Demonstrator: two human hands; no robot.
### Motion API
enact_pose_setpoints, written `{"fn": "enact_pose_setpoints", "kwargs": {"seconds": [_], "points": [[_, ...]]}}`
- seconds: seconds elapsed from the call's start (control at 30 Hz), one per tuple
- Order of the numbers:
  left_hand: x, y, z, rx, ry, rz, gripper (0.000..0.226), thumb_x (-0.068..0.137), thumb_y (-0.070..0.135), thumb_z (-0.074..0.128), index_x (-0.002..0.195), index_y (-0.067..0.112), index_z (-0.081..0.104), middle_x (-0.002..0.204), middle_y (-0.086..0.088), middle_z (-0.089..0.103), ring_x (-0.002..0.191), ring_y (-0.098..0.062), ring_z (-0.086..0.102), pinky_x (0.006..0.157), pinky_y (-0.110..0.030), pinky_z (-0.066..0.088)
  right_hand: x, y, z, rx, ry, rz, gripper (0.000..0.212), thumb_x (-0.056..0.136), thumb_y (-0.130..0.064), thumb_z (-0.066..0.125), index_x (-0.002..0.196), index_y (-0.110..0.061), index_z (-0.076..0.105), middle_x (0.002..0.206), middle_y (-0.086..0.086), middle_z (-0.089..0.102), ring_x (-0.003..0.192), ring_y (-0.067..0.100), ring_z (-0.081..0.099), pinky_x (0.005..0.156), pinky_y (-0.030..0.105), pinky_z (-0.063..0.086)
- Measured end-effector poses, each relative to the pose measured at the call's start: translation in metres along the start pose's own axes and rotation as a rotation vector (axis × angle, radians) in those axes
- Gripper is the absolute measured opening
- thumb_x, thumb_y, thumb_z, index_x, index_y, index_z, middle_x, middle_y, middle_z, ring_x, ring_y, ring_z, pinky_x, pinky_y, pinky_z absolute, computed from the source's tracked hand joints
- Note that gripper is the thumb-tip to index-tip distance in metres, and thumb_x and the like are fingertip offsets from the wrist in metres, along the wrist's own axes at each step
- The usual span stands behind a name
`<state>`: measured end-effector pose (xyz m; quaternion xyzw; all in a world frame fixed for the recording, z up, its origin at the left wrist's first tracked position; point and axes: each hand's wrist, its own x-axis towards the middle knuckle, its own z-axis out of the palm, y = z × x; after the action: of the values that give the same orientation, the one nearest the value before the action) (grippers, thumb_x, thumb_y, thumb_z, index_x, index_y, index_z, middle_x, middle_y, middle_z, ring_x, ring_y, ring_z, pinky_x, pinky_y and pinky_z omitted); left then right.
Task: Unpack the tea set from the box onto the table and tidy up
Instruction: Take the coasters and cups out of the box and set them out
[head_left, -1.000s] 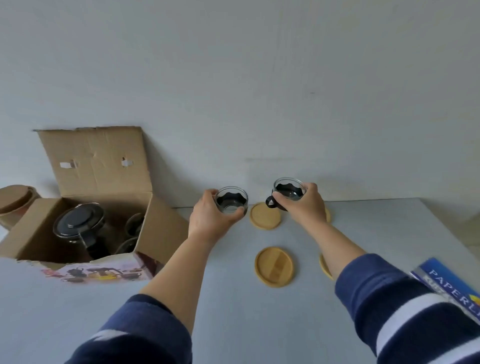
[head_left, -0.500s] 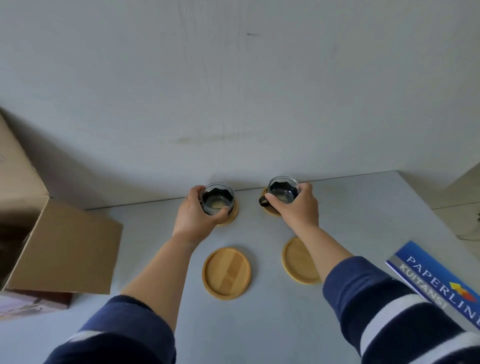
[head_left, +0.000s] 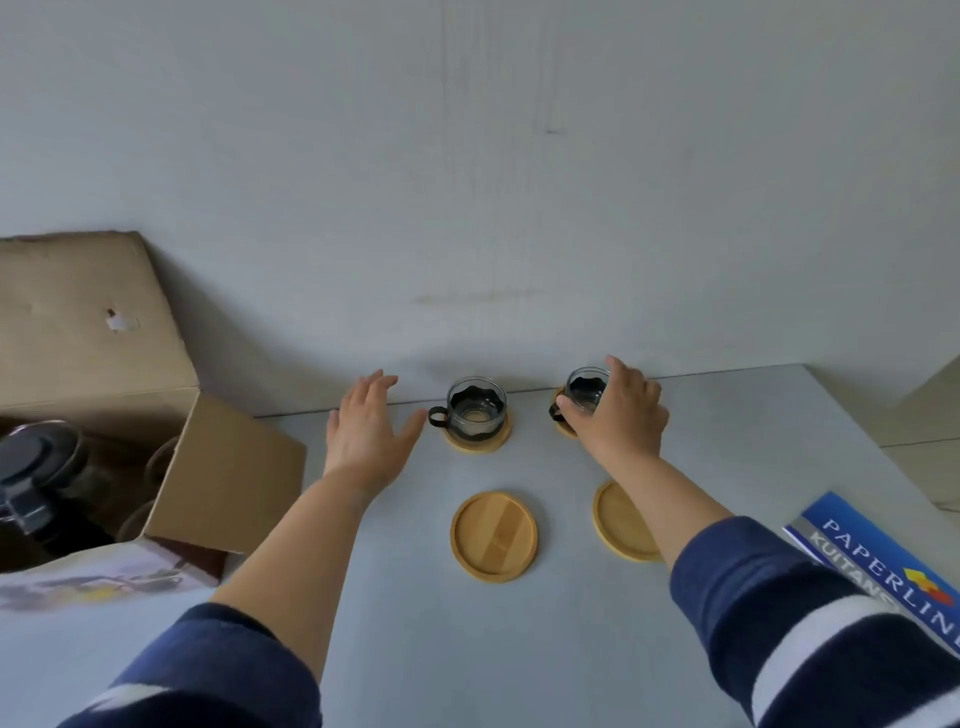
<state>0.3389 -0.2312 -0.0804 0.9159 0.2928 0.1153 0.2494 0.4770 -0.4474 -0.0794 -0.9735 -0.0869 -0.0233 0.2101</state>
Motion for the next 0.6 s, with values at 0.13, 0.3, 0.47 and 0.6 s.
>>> {"fn": "enact_pose_setpoints", "kwargs": {"seconds": [0.13,0.3,0.47,0.6], "points": [[-0.02,-0.033,-0.067,0.083,0.073,0.032,0.037,0.092,0.028,0.055,0.129,0.023,0.055,0.138,0.001,0.051,0.132,-0.022,0.04,0.105,-0.041,0.033,-0.029,-0.046,-0.007,-0.063,-0.055,-0.158,0.053,0.089,-0.038,0.056,0.137,-0.019,0.043,0.138,0.007,0.048,0.127,0.031,0.039,0.098,0.042,0.037],[-0.042,-0.084,-0.151,0.102,0.142,-0.039,0.026,0.091,0.023,0.054,0.116,0.022,0.062,0.116,0.001,0.064,0.102,-0.02,0.06,0.091,-0.041,0.05,-0.076,-0.13,0.004,-0.005,-0.199,-0.417,0.036,0.091,-0.032,0.053,0.126,-0.025,0.056,0.128,0.001,0.056,0.121,0.027,0.045,0.092,0.038,0.042],[-0.057,-0.14,-0.191,0.137,-0.04,-0.267,0.034,0.09,0.019,0.06,0.124,0.015,0.06,0.119,-0.006,0.065,0.106,-0.022,0.061,0.091,-0.032,0.05,-0.119,-0.22,0.022,0.128,-0.326,-0.634,0.035,0.091,-0.029,0.055,0.126,-0.026,0.056,0.127,-0.003,0.058,0.121,0.022,0.048,0.096,0.035,0.038],[-0.057,-0.156,-0.192,0.187,-0.214,-0.293,0.016,0.088,0.018,0.064,0.102,0.014,0.067,0.098,-0.006,0.069,0.088,-0.018,0.062,0.077,-0.024,0.047,-0.14,-0.284,0.037,0.202,-0.368,-0.797,0.035,0.09,-0.022,0.058,0.125,-0.021,0.057,0.122,0.001,0.058,0.114,0.021,0.052,0.094,0.032,0.043]]}}
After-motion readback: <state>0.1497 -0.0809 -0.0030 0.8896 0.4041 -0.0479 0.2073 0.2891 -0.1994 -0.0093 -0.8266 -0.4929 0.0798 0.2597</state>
